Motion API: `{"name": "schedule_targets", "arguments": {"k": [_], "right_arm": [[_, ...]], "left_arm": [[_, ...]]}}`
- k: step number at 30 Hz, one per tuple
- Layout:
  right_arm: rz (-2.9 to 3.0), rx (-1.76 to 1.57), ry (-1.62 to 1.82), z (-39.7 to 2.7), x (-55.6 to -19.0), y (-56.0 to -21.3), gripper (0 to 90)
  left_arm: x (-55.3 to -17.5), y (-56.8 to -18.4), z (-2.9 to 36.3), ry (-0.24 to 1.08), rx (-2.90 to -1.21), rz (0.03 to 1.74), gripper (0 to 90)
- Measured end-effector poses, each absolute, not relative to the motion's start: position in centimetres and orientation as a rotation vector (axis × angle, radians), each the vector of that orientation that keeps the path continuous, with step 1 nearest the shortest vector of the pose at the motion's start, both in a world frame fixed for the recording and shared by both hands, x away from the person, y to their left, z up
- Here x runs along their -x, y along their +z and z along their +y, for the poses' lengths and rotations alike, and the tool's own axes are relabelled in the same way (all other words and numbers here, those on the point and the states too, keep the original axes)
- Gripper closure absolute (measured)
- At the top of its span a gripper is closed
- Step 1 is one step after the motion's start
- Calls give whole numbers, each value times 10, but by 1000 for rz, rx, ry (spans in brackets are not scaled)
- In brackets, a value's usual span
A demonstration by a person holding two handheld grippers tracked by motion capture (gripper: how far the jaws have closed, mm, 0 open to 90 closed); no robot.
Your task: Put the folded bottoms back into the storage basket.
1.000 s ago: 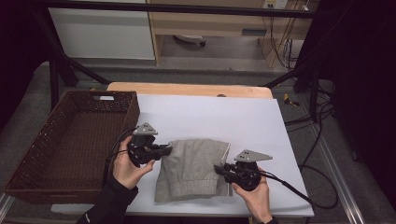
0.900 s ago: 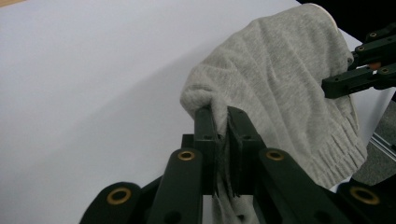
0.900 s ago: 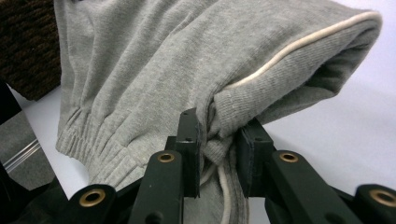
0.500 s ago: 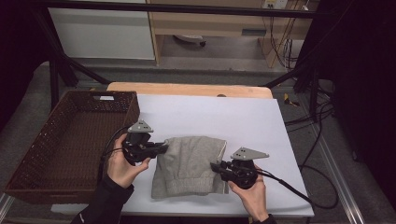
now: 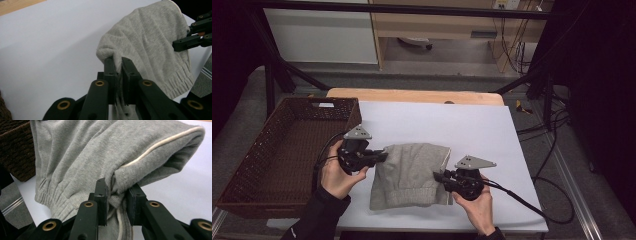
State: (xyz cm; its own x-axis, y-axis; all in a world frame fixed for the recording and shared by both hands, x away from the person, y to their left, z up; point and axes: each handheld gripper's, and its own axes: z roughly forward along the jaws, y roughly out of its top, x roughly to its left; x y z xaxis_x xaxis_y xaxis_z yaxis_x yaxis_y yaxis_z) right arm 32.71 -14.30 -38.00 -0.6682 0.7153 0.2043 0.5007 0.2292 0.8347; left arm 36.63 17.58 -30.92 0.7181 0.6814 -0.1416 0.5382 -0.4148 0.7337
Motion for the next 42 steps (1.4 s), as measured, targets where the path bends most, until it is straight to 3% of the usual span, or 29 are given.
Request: {"name": "schedule_targets", "arguments": {"k": [42], "right_arm": [[2249, -1077, 1473, -113, -332, -359, 737]], "left_arm": [[-363, -275, 206, 266, -2119, 916, 836]]}}
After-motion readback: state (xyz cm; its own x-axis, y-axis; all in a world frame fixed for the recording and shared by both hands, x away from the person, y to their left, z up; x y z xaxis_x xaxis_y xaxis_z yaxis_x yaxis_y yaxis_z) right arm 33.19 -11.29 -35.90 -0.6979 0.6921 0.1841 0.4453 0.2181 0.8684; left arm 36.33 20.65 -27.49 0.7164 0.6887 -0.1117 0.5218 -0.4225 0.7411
